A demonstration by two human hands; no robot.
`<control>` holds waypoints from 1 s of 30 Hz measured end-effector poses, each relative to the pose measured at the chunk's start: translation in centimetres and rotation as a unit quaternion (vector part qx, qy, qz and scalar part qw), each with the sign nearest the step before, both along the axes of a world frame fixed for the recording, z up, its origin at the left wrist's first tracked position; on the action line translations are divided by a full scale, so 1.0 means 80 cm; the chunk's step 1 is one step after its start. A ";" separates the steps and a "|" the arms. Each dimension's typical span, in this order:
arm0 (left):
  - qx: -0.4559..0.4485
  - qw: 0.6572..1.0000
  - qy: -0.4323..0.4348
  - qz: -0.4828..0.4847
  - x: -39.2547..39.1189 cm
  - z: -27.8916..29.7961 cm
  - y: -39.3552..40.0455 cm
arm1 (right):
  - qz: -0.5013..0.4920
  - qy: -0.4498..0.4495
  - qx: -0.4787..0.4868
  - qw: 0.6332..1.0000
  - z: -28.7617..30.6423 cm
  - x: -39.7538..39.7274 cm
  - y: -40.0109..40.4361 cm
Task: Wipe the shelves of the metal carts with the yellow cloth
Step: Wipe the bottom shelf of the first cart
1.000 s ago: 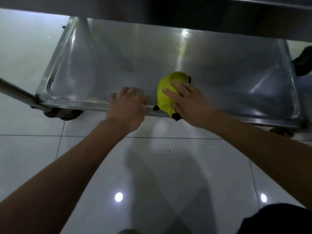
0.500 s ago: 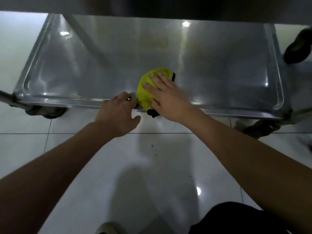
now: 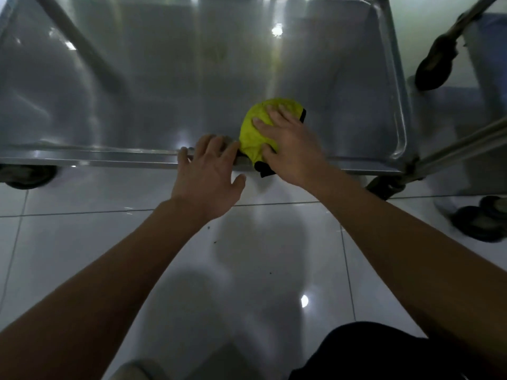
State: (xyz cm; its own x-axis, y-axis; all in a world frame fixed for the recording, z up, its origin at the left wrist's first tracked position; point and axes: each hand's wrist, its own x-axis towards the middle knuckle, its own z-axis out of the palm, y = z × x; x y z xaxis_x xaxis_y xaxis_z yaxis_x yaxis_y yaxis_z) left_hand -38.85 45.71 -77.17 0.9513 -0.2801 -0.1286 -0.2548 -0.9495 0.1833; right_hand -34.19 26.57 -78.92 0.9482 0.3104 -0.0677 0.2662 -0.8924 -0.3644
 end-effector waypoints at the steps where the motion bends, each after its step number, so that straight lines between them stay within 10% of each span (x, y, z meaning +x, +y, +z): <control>1: -0.005 1.000 0.003 -0.008 0.003 0.000 -0.013 | -0.017 0.003 0.003 1.000 0.001 -0.005 -0.018; 13: -0.034 0.998 -0.020 -0.038 0.010 -0.023 -0.096 | -0.227 -0.008 -0.028 0.973 -0.006 -0.048 -0.196; 30: -0.059 0.993 -0.088 0.051 0.048 -0.022 0.034 | -0.149 -0.033 -0.032 0.988 -0.013 0.008 -0.055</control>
